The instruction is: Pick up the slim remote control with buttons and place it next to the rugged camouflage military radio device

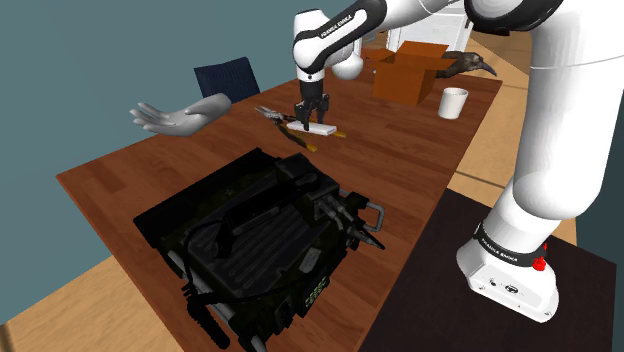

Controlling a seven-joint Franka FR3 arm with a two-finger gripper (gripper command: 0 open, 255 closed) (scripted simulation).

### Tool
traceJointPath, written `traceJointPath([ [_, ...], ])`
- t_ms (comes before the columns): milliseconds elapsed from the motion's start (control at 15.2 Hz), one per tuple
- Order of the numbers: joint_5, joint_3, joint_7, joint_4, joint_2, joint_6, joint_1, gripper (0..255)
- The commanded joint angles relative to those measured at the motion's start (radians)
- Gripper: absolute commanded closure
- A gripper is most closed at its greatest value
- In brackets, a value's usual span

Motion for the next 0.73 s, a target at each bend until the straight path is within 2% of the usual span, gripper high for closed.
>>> traceJointPath([
  [0,0.001,0.000,0.000,0.013,-0.011,-0.024,0.000,255],
  [660,0.004,0.001,-0.004,0.092,-0.051,-0.144,0.000,255],
])
